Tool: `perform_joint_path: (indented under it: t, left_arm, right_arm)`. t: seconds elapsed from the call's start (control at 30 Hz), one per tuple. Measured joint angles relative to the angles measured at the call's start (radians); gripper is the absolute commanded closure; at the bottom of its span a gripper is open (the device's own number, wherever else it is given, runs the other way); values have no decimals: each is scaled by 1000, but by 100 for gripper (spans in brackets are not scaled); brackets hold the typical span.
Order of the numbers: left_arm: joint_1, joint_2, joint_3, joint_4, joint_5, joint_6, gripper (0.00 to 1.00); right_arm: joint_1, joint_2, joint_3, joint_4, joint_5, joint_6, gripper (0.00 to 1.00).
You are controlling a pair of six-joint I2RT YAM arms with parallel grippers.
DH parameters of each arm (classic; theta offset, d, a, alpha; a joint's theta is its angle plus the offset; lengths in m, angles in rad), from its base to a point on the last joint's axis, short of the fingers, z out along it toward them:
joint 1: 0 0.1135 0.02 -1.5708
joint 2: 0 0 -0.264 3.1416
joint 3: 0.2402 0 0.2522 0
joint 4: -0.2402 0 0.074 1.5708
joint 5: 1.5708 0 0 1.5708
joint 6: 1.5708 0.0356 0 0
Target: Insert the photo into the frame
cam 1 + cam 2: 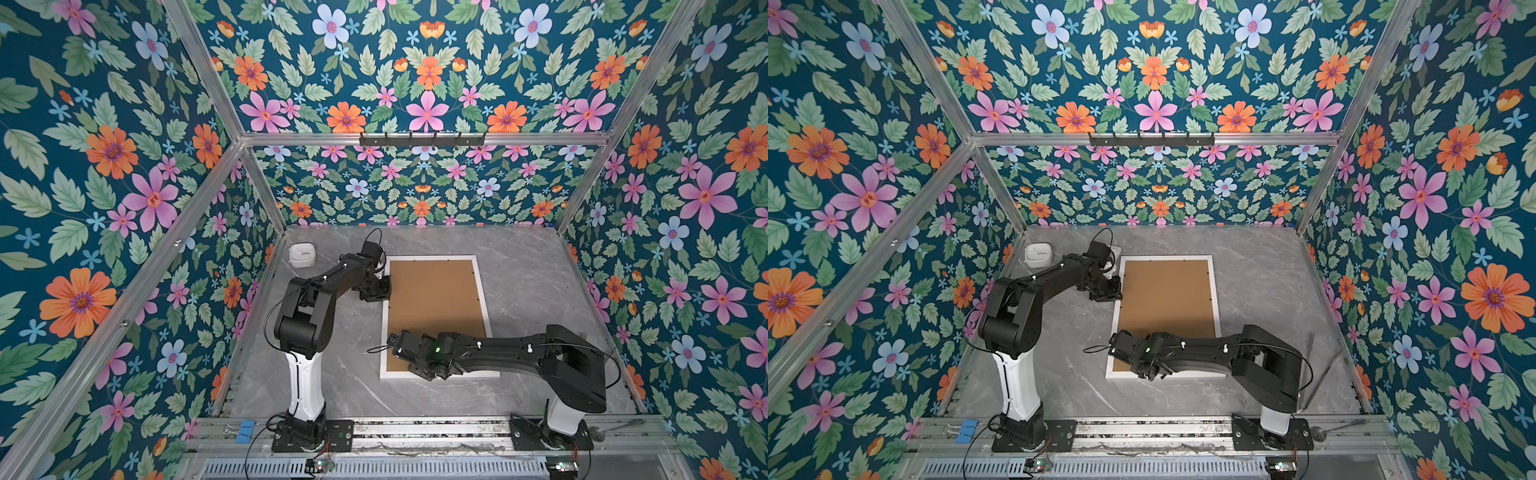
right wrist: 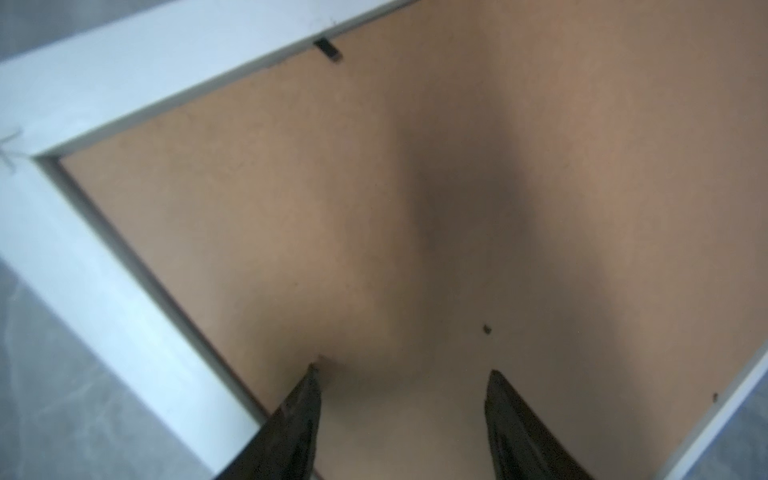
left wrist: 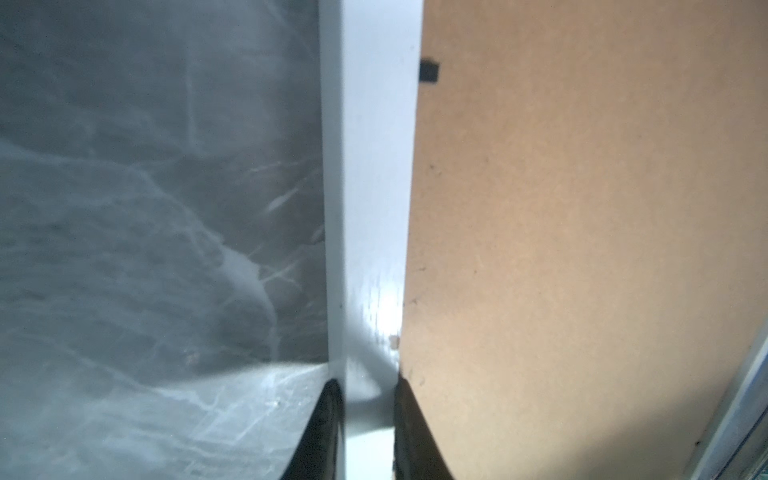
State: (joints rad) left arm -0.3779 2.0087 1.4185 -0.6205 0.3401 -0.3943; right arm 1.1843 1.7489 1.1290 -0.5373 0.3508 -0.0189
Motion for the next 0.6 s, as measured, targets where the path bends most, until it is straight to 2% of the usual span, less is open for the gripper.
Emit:
perform_joint_path:
  t: [0.17, 0.37, 0.6]
  left_arm:
    - [-4, -19, 1, -58, 20, 0, 61]
    - [-5, -105, -2, -101, 32, 4, 60]
    - [-5, -240, -221, -105, 37, 3, 61]
  right_arm:
    - [-23, -70, 38, -21, -67, 44, 34]
    - [-97, -164, 61, -66, -135, 134, 33]
    - [-203, -213, 74, -121, -224, 284, 32]
